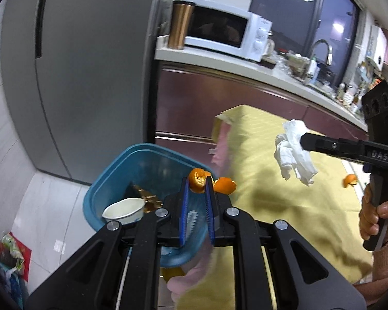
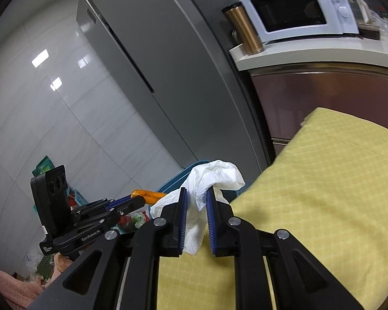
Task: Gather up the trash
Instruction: 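Carry the orange peel and tissue to the teal bin, then lower the peel and tissue into the bin and open both grippers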
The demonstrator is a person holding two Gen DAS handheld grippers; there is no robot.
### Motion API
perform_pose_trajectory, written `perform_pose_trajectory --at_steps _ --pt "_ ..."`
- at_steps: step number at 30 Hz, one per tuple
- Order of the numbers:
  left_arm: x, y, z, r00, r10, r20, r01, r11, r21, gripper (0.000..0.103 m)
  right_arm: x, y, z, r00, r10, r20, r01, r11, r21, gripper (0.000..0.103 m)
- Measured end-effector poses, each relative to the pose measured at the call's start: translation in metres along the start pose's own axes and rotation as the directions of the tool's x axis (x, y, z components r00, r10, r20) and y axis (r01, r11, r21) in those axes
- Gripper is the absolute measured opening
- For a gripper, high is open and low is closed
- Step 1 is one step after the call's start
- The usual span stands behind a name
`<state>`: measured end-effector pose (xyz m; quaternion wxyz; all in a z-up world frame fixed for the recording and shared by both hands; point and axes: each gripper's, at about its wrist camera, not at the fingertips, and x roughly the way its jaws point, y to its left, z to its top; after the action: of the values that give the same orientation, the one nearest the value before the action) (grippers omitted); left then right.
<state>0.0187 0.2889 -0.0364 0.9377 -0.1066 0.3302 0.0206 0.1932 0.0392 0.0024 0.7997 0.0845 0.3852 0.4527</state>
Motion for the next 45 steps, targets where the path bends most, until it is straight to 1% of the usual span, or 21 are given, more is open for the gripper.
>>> perform_pose_trajectory --at_steps 5,9,11,18,28,36,39,40,42,44,45 --pt "0.017 0.017 -0.008 0.999 0.036 -0.037 -0.037 0.999 -0.023 0.012 0.027 0.005 0.003 0.999 0.0 -0.045 -0.001 1.0 -0.014 0.013" --pt "0.028 0.025 -0.014 0.997 0.049 -0.061 -0.052 0.998 -0.041 0.012 0.045 0.008 0.002 0.997 -0.005 -0.079 0.003 1.0 -0.023 0.013" --pt "0.032 0.023 -0.015 0.996 0.059 -0.067 -0.062 0.997 -0.044 0.012 0.054 0.01 0.002 0.995 -0.012 -0.094 0.009 1.0 -0.03 0.013" --pt "0.047 0.03 -0.022 0.993 0.066 -0.101 -0.072 0.996 -0.056 0.013 0.082 0.015 0.003 0.989 -0.039 -0.143 0.032 0.998 -0.049 0.013" --pt "0.071 0.034 -0.035 0.985 0.077 -0.153 -0.088 0.994 -0.063 0.013 0.119 0.017 0.0 0.973 -0.075 -0.218 0.061 0.996 -0.069 0.015" --pt "0.09 0.042 -0.04 0.978 0.082 -0.19 -0.102 0.99 -0.098 0.014 0.138 0.019 -0.002 0.96 -0.114 -0.256 0.094 0.992 -0.089 0.021" --pt "0.092 0.043 -0.042 0.977 0.083 -0.194 -0.105 0.989 -0.103 0.015 0.138 0.017 -0.002 0.958 -0.117 -0.261 0.098 0.992 -0.084 0.024" --pt "0.093 0.043 -0.042 0.978 0.087 -0.192 -0.108 0.989 -0.105 0.016 0.138 0.017 -0.002 0.958 -0.117 -0.26 0.098 0.992 -0.082 0.025" --pt "0.094 0.045 -0.042 0.978 0.083 -0.193 -0.108 0.987 -0.12 0.019 0.136 0.016 -0.002 0.958 -0.118 -0.26 0.101 0.992 -0.081 0.025" --pt "0.094 0.047 -0.042 0.978 0.082 -0.192 -0.107 0.986 -0.128 0.019 0.134 0.015 -0.002 0.959 -0.119 -0.257 0.101 0.992 -0.08 0.025" --pt "0.094 0.047 -0.041 0.978 0.082 -0.19 -0.108 0.986 -0.128 0.019 0.134 0.016 -0.002 0.959 -0.119 -0.258 0.101 0.992 -0.08 0.027"
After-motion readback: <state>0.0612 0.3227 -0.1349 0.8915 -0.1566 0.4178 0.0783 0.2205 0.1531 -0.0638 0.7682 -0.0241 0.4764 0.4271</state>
